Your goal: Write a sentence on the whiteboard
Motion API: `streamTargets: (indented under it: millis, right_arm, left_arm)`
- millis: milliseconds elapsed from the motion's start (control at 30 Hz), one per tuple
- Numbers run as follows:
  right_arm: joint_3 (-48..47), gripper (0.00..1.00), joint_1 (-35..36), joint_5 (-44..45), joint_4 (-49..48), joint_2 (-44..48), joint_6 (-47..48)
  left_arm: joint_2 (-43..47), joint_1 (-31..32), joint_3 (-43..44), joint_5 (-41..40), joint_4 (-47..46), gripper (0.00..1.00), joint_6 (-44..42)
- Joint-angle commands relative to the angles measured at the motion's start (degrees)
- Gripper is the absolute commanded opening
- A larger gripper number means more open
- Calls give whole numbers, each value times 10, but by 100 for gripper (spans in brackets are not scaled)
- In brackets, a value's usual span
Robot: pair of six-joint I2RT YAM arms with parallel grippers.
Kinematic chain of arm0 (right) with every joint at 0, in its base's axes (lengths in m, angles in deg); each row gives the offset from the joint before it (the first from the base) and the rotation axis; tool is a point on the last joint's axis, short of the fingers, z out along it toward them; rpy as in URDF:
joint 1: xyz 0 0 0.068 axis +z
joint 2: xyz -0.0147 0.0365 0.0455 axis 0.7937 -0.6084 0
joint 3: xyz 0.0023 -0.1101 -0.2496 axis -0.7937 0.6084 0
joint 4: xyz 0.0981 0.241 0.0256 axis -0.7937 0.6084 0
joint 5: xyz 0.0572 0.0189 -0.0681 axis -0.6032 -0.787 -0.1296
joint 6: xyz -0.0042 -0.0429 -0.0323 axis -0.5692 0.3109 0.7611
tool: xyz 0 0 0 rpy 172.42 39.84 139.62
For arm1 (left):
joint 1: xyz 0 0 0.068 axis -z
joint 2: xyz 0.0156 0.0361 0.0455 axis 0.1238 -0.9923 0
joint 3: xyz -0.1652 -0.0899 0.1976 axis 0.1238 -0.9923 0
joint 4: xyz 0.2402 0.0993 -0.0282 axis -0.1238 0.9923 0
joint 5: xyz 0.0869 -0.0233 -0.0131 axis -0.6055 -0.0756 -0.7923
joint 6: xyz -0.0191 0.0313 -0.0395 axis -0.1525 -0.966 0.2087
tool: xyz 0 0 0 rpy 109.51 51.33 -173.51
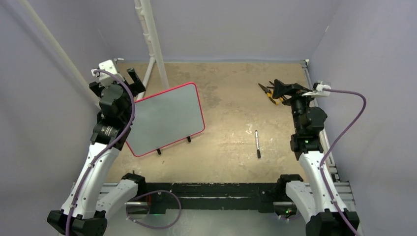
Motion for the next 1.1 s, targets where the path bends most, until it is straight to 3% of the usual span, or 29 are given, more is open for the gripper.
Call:
streamTargets:
  millis: [0, 100, 267, 433, 567, 733, 900, 1067]
  right_arm:
    - [1, 99, -1, -142, -63, -34, 31]
    - [19, 99, 18, -198, -95, -69, 21]
    - [33, 99, 178, -100, -95, -103, 56]
    - [93, 98, 241, -127, -176, -125, -1]
    - [116, 91, 312, -113, -196, -159, -20]
    - [141, 86, 440, -38, -224, -205, -42]
    - [94, 75, 539, 37, -202, -304, -55]
    - [8, 70, 591, 89, -145, -400, -48]
  left_arm:
    - [2, 0, -4, -7, -22, 99, -3]
    - [10, 0, -41, -28, -53, 99, 6]
    - [48, 0, -93, -16, -91, 99, 15]
    - [92, 0, -127, -35, -135, 99, -18]
    - [114, 0, -157, -24, -163, 99, -39]
    - [117, 0, -164, -36, -160, 99, -47]
    - [128, 0, -170, -31, -162, 99, -40]
    - [143, 0, -180, -28, -171, 99, -34]
